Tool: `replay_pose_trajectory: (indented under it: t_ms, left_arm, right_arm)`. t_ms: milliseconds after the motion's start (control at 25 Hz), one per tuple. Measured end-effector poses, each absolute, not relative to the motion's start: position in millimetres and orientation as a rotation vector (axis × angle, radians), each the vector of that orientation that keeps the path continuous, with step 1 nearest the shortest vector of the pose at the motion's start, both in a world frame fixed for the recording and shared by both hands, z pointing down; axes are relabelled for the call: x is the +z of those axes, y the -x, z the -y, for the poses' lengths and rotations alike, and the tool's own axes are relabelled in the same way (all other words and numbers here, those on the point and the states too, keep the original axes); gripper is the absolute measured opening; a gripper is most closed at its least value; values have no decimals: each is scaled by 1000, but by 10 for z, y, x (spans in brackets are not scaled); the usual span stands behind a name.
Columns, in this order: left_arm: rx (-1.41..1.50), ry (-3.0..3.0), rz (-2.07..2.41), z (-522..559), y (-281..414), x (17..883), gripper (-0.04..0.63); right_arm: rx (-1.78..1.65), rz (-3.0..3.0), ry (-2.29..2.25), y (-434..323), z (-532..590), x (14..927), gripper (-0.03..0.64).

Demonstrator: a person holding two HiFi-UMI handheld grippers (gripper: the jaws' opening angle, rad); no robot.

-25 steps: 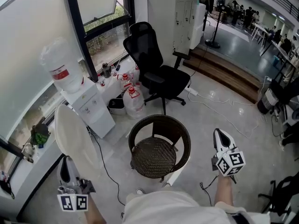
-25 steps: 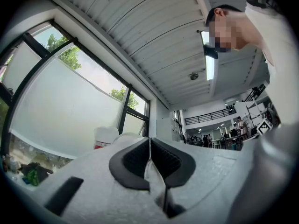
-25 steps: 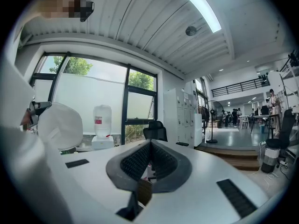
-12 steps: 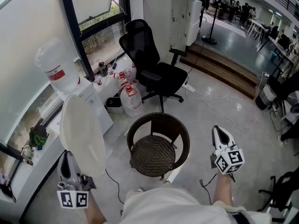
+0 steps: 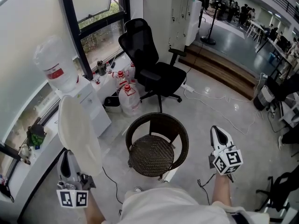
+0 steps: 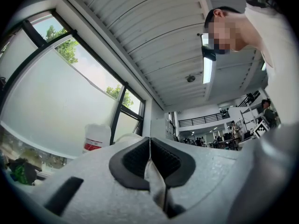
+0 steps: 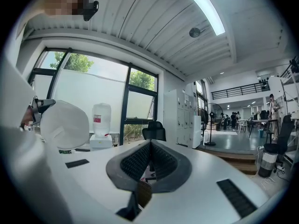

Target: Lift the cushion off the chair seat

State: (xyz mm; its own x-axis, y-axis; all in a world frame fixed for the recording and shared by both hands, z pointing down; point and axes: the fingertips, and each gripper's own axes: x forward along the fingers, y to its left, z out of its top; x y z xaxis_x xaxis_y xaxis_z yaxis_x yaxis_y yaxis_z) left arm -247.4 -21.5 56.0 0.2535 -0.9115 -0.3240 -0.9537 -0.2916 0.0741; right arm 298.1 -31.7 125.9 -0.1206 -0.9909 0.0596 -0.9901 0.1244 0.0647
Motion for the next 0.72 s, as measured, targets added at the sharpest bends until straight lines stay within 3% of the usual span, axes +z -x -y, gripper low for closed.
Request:
replay_pose_trajectory:
  t_ms: [720]
  left_arm:
    - [469, 2390, -1776, 257, 2437, 592, 21]
  right_arm:
    - [-16, 2273, -1965, -2866, 389, 1302, 2]
